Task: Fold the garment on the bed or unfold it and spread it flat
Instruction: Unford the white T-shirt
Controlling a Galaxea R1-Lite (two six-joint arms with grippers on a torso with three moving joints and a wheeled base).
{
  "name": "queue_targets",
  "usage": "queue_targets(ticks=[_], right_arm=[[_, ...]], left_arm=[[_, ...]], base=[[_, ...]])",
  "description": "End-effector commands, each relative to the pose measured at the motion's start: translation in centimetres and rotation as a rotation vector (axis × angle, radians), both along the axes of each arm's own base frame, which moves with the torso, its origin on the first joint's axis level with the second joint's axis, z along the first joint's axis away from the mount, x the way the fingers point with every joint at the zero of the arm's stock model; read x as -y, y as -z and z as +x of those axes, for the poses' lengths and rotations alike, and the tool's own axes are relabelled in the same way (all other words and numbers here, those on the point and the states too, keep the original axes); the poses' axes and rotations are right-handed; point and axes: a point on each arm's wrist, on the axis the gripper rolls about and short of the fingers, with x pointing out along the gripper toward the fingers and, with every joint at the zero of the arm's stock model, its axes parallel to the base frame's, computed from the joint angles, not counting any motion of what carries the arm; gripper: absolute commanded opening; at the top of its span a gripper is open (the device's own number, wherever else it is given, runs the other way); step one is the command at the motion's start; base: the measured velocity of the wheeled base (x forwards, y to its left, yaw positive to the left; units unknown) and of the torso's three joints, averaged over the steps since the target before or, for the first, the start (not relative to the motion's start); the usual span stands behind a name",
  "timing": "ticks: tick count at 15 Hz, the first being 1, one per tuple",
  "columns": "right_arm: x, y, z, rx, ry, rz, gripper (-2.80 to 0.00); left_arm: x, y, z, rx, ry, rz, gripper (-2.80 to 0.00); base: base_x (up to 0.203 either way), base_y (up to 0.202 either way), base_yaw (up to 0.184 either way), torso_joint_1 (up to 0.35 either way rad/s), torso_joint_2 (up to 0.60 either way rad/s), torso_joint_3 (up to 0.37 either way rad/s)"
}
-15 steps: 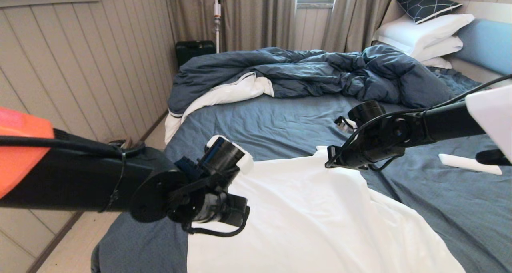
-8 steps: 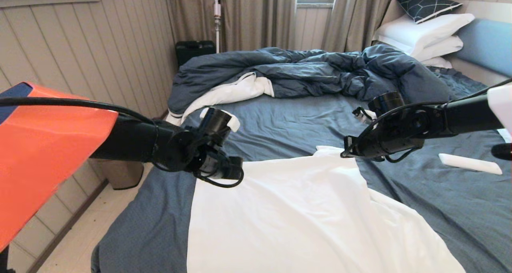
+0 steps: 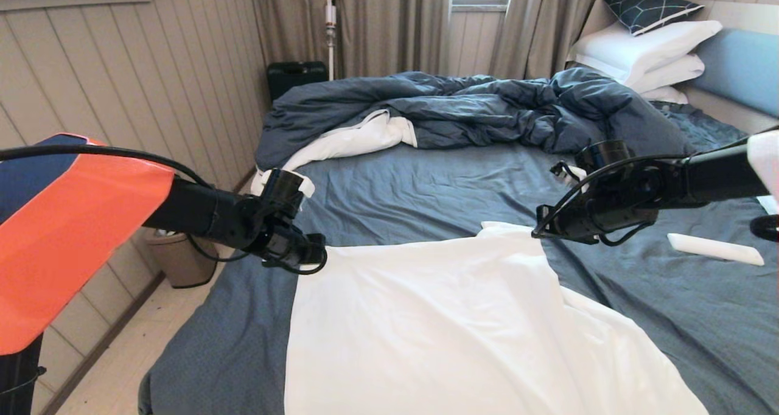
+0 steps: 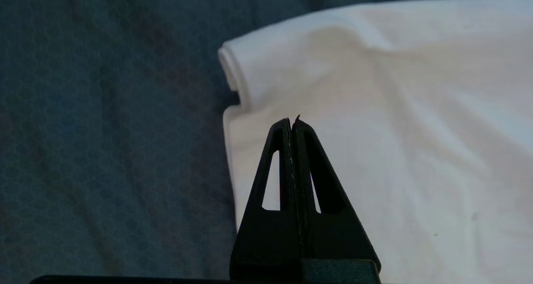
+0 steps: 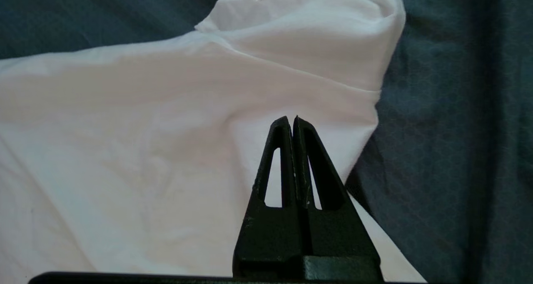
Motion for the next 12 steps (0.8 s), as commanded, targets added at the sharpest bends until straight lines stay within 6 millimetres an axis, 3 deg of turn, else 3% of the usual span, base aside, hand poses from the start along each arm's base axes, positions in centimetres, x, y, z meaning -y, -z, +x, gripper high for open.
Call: queue_targets(ticks=[1, 2, 8, 12], right_arm=[[0.3, 1.1, 0.4, -0.025, 0.002, -0.001, -2.8], [0.6, 1.4, 0.5, -0.031, 0.002, -0.005, 0.0], [3.1, 2.0, 1.2, -0.06, 0.045, -0.006, 0.0], [2.9, 3.4, 1.6, -0.094, 0.041, -0.005, 0.0]], left_arm=[[-0.6, 0.9, 0.0, -0.013, -0.011, 0.003, -2.8], [-0.6, 1.1, 0.0, -0.001, 0.0, -0.011, -2.8], [-1.5, 1.6, 1.1, -0.007, 0.024, -0.067, -2.8], [-1.8, 2.1, 1.9, 0.009, 0.016, -0.078, -2.8]], base=[[0.0, 0.0, 0.0, 0.0, 0.0, 0.0], [0.0, 0.0, 0.0, 0.0, 0.0, 0.0], [0.0, 0.0, 0.0, 0.0, 0.0, 0.0], [0.0, 0.0, 0.0, 0.0, 0.0, 0.0]])
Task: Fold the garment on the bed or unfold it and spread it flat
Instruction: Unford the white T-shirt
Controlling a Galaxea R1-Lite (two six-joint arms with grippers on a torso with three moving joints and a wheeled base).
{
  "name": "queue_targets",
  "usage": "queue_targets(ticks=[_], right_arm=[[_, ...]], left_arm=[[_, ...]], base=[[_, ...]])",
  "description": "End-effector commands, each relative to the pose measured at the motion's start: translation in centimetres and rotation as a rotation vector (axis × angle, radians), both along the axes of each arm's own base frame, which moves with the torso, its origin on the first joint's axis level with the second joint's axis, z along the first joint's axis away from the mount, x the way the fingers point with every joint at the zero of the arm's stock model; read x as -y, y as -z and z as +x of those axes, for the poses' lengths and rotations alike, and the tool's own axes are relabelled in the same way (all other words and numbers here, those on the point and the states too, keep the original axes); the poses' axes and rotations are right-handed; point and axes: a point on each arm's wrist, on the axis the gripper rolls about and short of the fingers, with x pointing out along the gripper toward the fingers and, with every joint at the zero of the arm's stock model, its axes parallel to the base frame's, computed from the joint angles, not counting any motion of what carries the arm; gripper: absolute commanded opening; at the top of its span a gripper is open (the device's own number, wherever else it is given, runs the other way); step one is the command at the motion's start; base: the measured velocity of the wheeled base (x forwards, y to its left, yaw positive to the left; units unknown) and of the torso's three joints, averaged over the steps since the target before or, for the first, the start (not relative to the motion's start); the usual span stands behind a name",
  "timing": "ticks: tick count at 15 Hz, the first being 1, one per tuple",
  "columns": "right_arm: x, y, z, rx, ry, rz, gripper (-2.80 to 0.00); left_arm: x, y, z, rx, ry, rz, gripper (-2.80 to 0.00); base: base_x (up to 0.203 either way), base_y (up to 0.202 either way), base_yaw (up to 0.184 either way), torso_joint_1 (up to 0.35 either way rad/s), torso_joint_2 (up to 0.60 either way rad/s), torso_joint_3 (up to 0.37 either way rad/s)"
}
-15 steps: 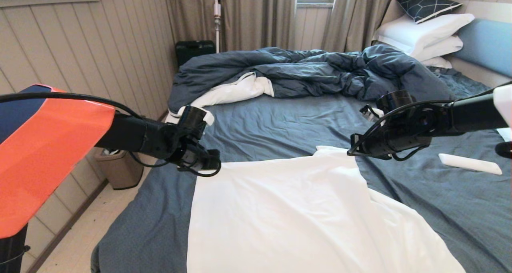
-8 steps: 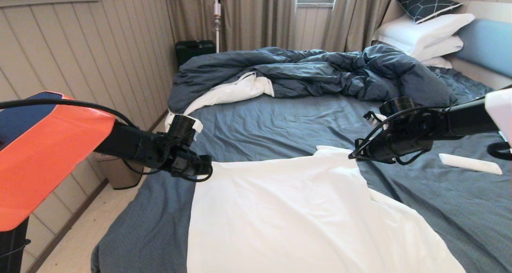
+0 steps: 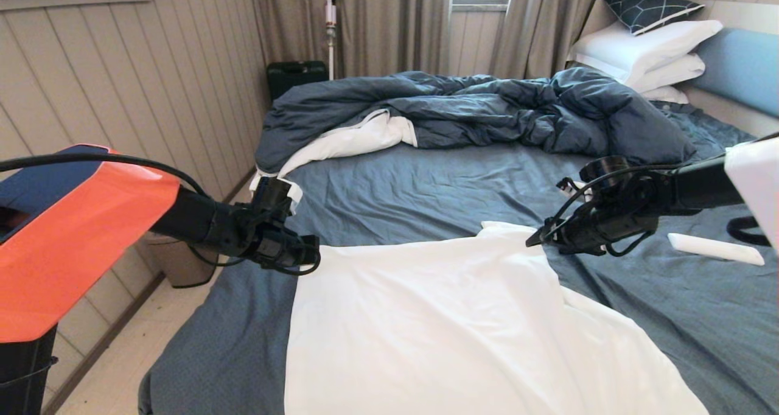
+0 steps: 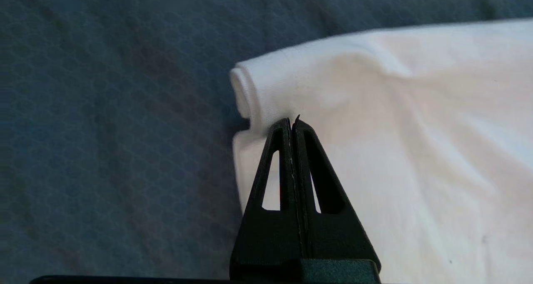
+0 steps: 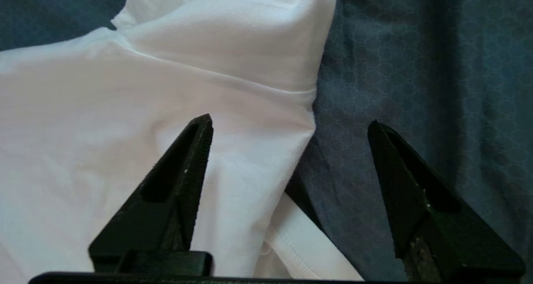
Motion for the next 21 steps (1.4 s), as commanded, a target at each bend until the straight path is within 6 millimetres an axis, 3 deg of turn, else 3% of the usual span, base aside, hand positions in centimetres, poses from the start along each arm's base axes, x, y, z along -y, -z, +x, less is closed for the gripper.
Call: queue_targets(ticks=[1, 9, 10, 11, 15, 21], right_arm=[[-0.1, 0.6, 0.2, -0.014, -0.001, 0.004, 0.0], [-0.3, 1.0, 0.5, -0.021, -0.001, 0.006, 0.0], [-0.3, 1.0, 0.5, -0.02, -0.001, 0.006, 0.0], [-0.3, 1.0, 0.5, -0.019, 0.0, 0.004, 0.0], [-0.3, 1.0, 0.6, -0.02, -0.001, 0.004, 0.0], [-0.4, 1.3, 0.6, -0.029, -0.004, 0.004, 0.0]], left_arm=[[0.0, 0.3, 0.4, 0.0, -0.005, -0.002, -2.8], [-1.9, 0.0, 2.4, 0.025, -0.04, -0.039, -2.8], [-2.0, -0.1, 2.2, 0.024, -0.04, -0.04, -1.25], [-2.0, -0.2, 1.9, 0.022, -0.029, -0.048, 0.0], [-2.3, -0.4, 1.2, 0.038, -0.025, -0.056, 0.0], [-1.5, 1.5, 1.8, 0.036, -0.003, -0.065, 0.0]], base=[[0.0, 0.0, 0.0, 0.0, 0.0, 0.0], [0.0, 0.0, 0.0, 0.0, 0.0, 0.0], [0.0, 0.0, 0.0, 0.0, 0.0, 0.0], [0.0, 0.0, 0.0, 0.0, 0.0, 0.0], [0.0, 0.0, 0.0, 0.0, 0.0, 0.0], [0.0, 0.0, 0.0, 0.0, 0.0, 0.0]])
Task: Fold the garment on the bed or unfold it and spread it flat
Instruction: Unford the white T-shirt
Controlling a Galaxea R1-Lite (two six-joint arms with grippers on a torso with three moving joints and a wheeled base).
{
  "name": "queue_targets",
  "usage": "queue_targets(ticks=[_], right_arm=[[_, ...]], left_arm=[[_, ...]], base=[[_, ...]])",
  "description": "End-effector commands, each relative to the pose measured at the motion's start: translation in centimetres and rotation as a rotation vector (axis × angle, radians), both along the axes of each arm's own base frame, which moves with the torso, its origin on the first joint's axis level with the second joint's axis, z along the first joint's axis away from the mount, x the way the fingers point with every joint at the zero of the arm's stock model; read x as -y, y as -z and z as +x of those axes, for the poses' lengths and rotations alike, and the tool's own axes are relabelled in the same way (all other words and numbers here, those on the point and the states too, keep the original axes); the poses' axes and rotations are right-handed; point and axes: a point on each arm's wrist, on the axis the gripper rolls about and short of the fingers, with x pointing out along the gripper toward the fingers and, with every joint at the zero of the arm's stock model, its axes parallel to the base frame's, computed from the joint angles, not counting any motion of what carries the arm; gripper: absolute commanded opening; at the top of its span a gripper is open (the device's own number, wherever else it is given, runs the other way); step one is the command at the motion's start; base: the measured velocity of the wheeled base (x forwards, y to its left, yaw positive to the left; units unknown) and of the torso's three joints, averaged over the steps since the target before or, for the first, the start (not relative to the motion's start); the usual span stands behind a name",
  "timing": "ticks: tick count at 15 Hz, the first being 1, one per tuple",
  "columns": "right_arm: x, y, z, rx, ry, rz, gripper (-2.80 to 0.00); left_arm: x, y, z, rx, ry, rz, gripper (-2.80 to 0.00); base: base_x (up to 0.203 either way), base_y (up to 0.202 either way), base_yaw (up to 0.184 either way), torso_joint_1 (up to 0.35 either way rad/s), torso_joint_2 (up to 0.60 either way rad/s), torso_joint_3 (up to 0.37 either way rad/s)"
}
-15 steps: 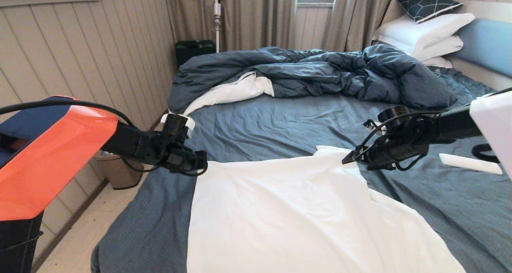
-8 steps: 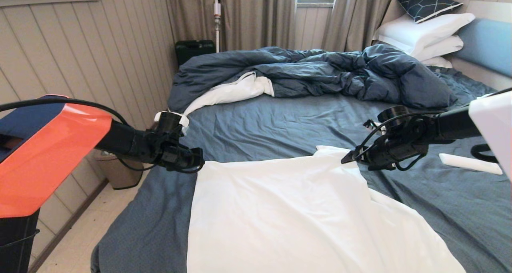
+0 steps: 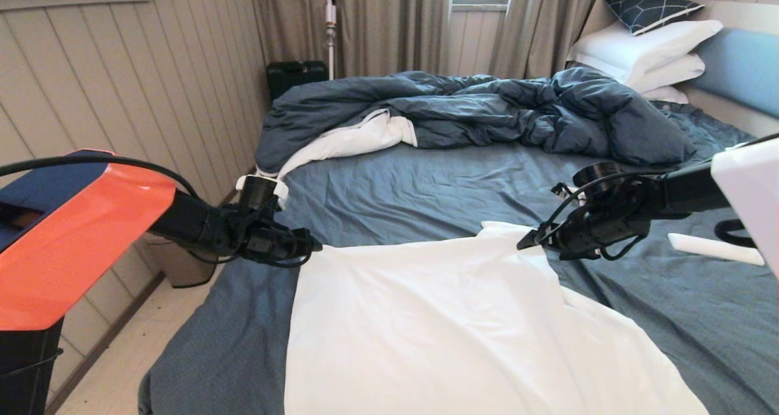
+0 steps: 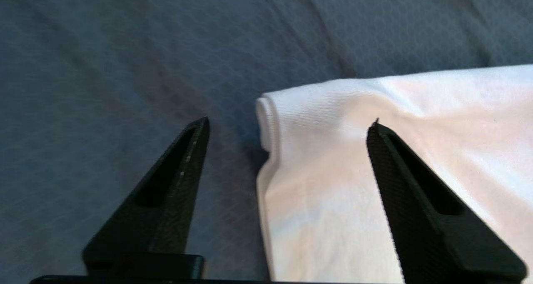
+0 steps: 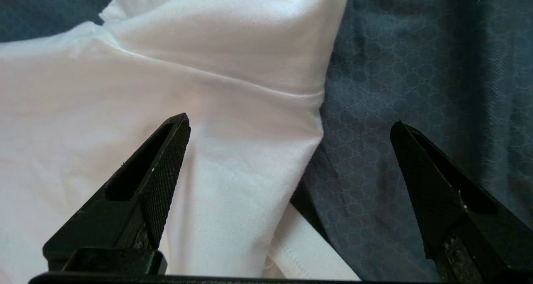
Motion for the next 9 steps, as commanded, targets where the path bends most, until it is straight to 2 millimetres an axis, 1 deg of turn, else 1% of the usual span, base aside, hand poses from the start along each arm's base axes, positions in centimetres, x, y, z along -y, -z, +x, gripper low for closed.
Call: queue_targets(ticks=[1, 3, 5, 9], right_arm=[[0.0, 0.3, 0.1, -0.009, -0.001, 0.002, 0.0], [0.0, 0.5, 0.1, -0.012, -0.002, 0.001, 0.0], [-0.4, 0.8, 0.2, -0.021, -0.01, 0.003, 0.0], [-1.0, 1.1, 0.3, -0.029, -0.019, 0.008, 0.0]], left_arm=[[0.3, 1.0, 0.1, -0.019, 0.004, 0.001, 0.0], [0.6, 1.1, 0.1, -0.023, 0.009, -0.012, 0.0], [1.3, 1.3, -0.3, -0.036, 0.035, -0.024, 0.0], [1.4, 1.3, -0.4, -0.03, 0.038, -0.026, 0.0]], base=[[0.0, 0.0, 0.0, 0.0, 0.0, 0.0], [0.0, 0.0, 0.0, 0.0, 0.0, 0.0], [0.0, 0.0, 0.0, 0.0, 0.0, 0.0], [0.0, 0.0, 0.0, 0.0, 0.0, 0.0]])
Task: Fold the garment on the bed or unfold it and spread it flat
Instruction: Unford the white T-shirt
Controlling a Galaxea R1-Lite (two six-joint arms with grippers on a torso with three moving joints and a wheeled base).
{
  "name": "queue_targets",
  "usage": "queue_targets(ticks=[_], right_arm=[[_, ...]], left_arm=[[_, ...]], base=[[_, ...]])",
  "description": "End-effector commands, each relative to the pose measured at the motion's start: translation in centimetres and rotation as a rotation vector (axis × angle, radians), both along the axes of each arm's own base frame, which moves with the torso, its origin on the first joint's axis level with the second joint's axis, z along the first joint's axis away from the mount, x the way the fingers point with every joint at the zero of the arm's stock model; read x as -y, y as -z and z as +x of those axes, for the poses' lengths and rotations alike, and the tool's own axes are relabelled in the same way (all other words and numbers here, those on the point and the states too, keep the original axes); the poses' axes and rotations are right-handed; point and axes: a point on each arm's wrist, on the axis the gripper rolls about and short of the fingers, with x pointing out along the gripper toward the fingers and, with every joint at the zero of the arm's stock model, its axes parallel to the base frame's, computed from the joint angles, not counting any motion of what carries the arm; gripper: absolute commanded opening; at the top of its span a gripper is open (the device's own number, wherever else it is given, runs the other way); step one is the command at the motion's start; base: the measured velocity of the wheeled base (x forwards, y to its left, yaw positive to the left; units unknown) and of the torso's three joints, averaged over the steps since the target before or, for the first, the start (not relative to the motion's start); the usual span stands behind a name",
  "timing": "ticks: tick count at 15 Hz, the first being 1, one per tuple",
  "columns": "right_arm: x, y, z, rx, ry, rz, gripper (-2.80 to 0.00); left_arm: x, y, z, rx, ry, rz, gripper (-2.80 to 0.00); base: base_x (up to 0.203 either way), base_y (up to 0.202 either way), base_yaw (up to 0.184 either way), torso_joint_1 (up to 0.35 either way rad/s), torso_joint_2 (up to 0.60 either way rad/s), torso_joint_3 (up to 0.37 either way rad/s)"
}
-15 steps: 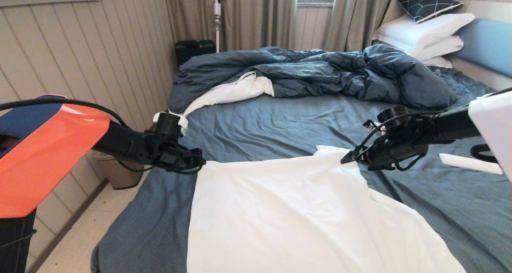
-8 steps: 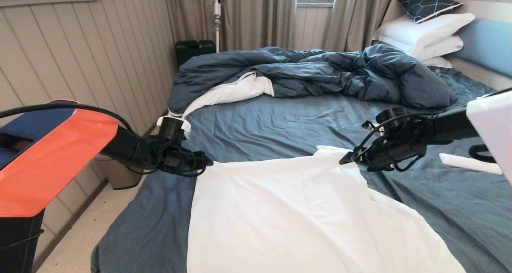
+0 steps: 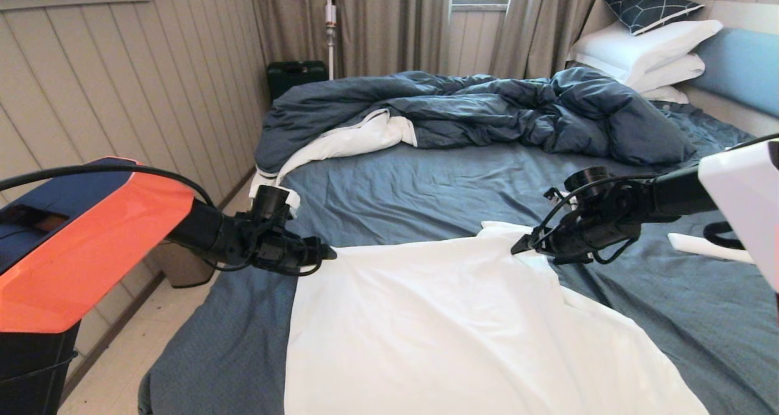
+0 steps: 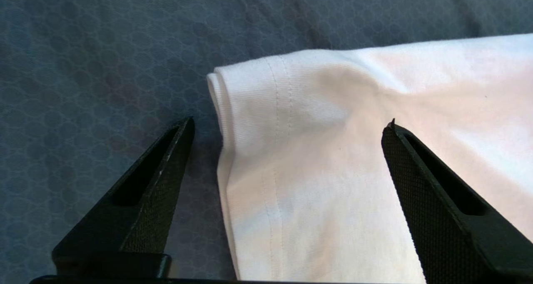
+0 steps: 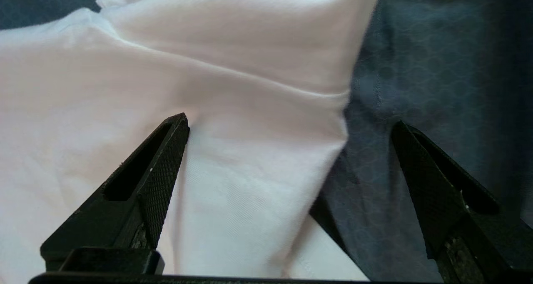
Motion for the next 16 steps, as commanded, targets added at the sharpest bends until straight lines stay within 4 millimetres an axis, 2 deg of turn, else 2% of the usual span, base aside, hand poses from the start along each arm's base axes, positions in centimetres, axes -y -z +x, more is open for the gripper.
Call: queue_targets(ticks=[1, 5, 6, 7, 8, 12, 16], right_arm=[[-0.3, 0.3, 0.1, -0.007, -0.005, 0.003, 0.0], [-0.6, 0.1, 0.1, -0.006, 0.0, 0.012, 0.0], [-0.6, 0.0, 0.1, -0.003, 0.001, 0.011, -2.8], [-0.6, 0.0, 0.1, -0.004, 0.001, 0.01, -2.8], [-0.6, 0.1, 0.1, -0.005, 0.0, 0.009, -2.8], [-0.4, -0.2, 0.2, 0.007, 0.006, 0.009, -2.8], [0.3, -1.3, 0.4, 0.043, 0.028, 0.001, -2.8]], left_arm=[[0.0, 0.1, 0.0, -0.002, -0.001, -0.003, 0.0], [0.1, 0.0, 0.1, -0.002, -0.008, -0.012, 0.0], [0.1, 0.0, 0.0, -0.004, -0.006, -0.011, 0.0], [0.1, 0.1, 0.0, -0.006, -0.005, -0.012, -2.63], [0.1, 0.0, 0.0, -0.006, -0.001, -0.016, -2.8], [0.4, -0.4, 0.2, 0.01, 0.005, -0.025, -2.8], [0.5, -2.3, 0.9, 0.071, -0.001, -0.047, -2.8]], base=[[0.0, 0.0, 0.0, 0.0, 0.0, 0.0], [0.0, 0.0, 0.0, 0.0, 0.0, 0.0], [0.0, 0.0, 0.0, 0.0, 0.0, 0.0], [0.0, 0.0, 0.0, 0.0, 0.0, 0.0], [0.0, 0.0, 0.0, 0.0, 0.0, 0.0], [0.0, 0.0, 0.0, 0.0, 0.0, 0.0], [0.0, 0.0, 0.0, 0.0, 0.0, 0.0]])
